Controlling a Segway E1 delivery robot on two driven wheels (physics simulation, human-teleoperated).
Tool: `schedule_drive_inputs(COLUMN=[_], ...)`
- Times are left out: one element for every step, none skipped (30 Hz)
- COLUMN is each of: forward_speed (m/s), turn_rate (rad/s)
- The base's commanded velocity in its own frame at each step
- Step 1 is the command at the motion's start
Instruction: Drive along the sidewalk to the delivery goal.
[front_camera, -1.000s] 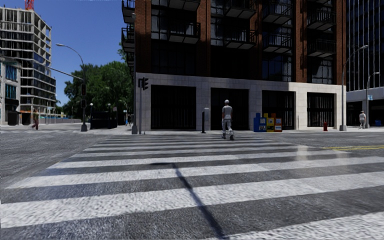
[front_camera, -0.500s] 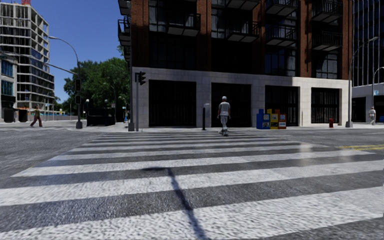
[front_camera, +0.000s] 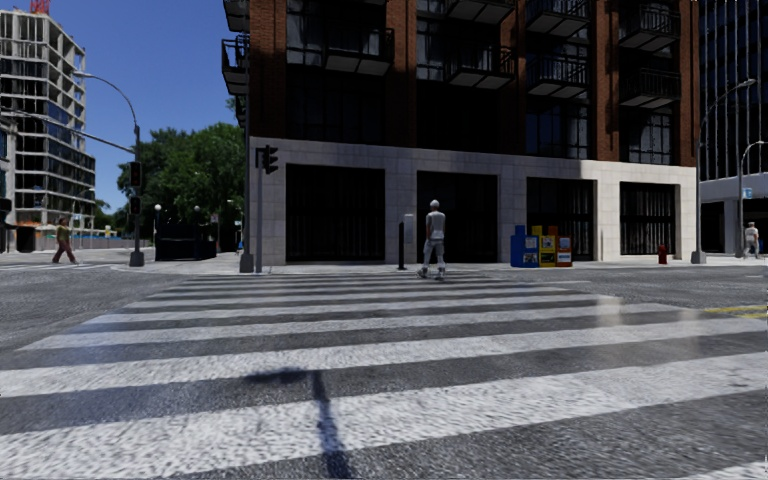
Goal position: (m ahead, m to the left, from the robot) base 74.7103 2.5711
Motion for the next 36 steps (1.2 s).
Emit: schedule_drive_inputs(forward_speed=[1.3, 1.3, 1.3, 1.3, 1.3, 1.3, 1.3, 1.3, 1.3, 1.3, 1.3, 1.3, 1.3, 1.3, 1.3, 1.3, 1.3, 1.3, 1.3, 1.3, 1.31, 1.31, 1.31, 1.31, 1.31, 1.31, 1.31, 1.31, 1.31, 1.31, 1.31, 1.31, 1.31, 1.31, 1.31, 1.31], turn_rate=[-0.33, -0.33, -0.34, -0.34, -0.34, -0.34, -0.34, -0.34, -0.34, -0.34, -0.34, -0.34, -0.34, -0.34, -0.34, -0.34, -0.34, -0.34, -0.34, -0.34, -0.34, -0.34, -0.34, -0.34, -0.34, -0.34, -0.34, -0.34, -0.34, -0.34, -0.34, -0.34, -0.34, -0.34, -0.34, -0.34])
